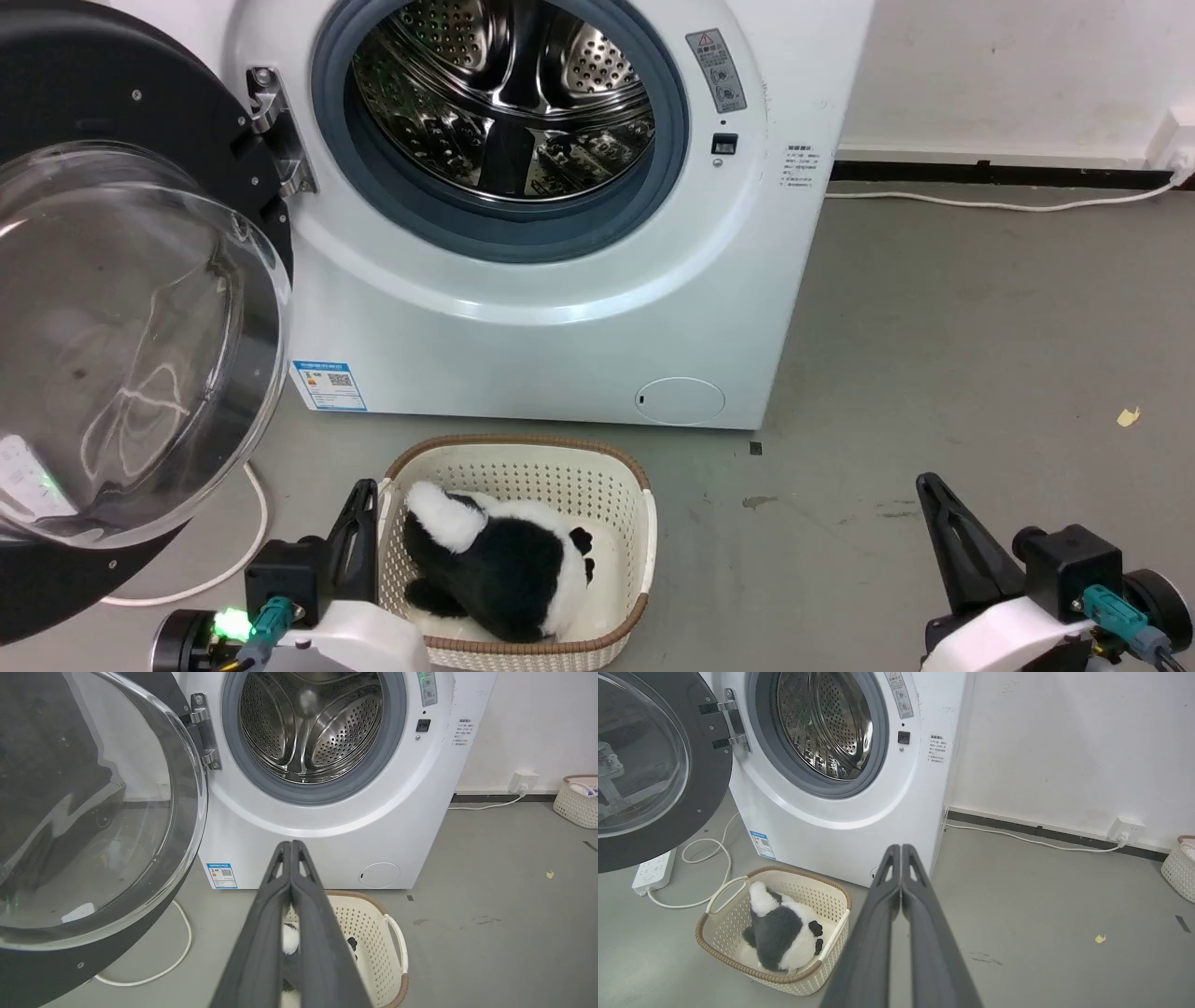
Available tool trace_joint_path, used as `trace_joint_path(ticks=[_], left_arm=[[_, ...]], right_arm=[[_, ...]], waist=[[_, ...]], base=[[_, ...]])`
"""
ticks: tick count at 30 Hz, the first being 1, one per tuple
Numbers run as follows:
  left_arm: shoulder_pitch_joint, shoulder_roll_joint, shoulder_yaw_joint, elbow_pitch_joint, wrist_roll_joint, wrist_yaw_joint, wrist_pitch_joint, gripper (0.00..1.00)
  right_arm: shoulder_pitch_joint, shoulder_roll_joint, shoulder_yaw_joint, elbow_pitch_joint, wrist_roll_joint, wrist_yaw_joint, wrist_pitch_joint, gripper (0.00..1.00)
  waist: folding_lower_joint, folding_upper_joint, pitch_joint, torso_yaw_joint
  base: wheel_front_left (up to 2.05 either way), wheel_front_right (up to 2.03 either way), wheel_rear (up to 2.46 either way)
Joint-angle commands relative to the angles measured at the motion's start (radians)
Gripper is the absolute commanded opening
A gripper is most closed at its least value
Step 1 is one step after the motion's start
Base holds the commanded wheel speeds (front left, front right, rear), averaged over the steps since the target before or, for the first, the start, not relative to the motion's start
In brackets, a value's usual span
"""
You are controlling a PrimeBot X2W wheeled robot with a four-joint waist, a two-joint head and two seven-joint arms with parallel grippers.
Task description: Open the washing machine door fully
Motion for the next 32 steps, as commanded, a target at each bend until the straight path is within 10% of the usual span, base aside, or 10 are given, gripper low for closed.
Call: trace_joint_path(ticks=[1, 32], left_arm=[[-0.013, -0.007, 0.004, -0.006, 0.01, -0.002, 0.003, 0.0], [-0.02, -0.018, 0.029, -0.023, 0.036, -0.015, 0.036, 0.0]], right_arm=[[-0.014, 0.004, 0.003, 0.003, -0.006, 0.001, 0.003, 0.0], [-0.032, 0.004, 0.012, 0.007, -0.018, 0.001, 0.036, 0.0]], waist=[[-0.0001, 0.0, 0.0, 0.0], [-0.0001, 0.0, 0.004, -0.006]], base=[[0.0, 0.0, 0.0], [0.0, 0.0, 0.0]])
